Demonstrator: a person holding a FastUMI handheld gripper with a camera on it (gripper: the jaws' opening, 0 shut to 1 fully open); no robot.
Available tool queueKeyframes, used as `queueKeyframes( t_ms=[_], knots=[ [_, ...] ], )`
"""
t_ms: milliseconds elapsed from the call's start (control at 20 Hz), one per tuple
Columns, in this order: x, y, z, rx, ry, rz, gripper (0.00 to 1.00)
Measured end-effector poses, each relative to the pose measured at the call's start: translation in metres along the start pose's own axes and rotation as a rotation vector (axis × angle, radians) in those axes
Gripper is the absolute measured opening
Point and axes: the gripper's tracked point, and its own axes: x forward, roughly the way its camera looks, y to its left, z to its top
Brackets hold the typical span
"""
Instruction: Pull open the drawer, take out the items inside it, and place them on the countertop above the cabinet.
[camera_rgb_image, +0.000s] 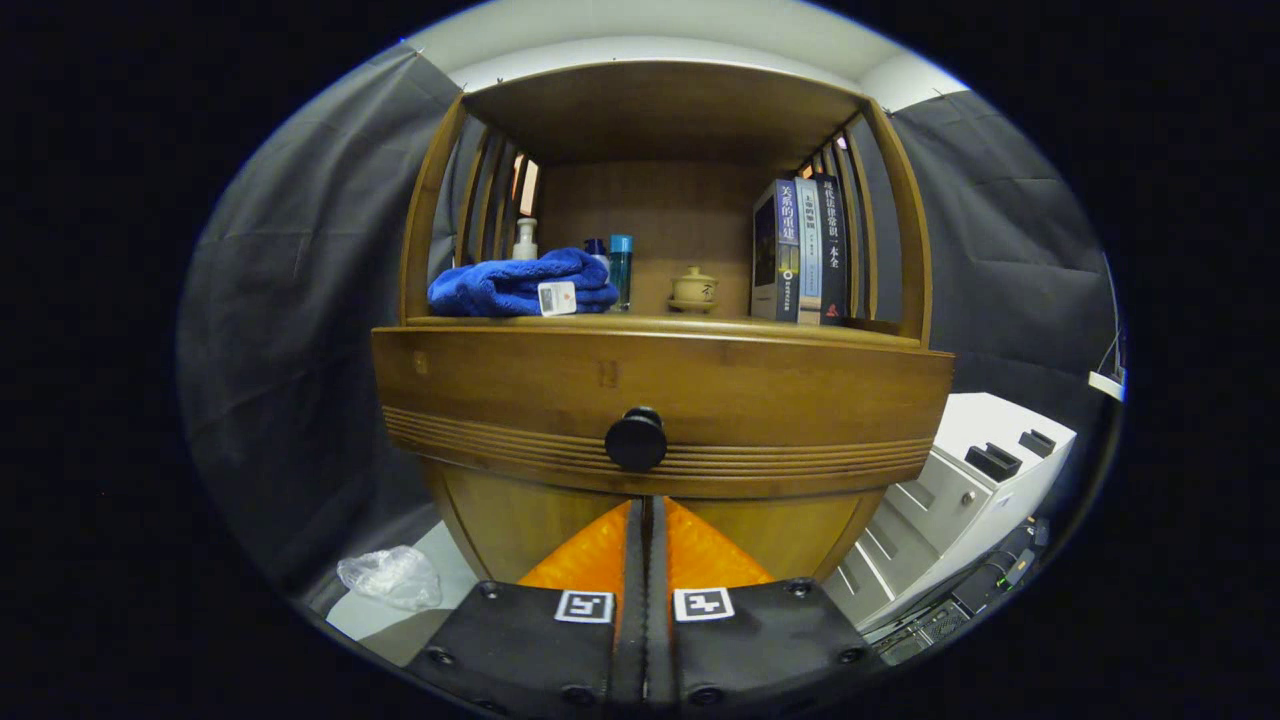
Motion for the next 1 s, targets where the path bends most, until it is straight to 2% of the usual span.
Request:
queueKeyframes(
  t_ms=[50, 500, 650, 800, 1000],
  knots=[
    [0.004, 0.003, 0.003, 0.018, 0.002, 0.013, 0.10],
    [0.043, 0.004, 0.016, 0.095, 0.031, 0.003, 0.75],
    [0.065, 0.005, 0.011, 0.100, 0.064, -0.004, 0.75],
    [0.077, 0.009, 0.008, 0.138, 0.073, 0.000, 0.65],
    [0.073, 0.006, 0.008, 0.109, 0.056, -0.011, 0.50]
  ],
)
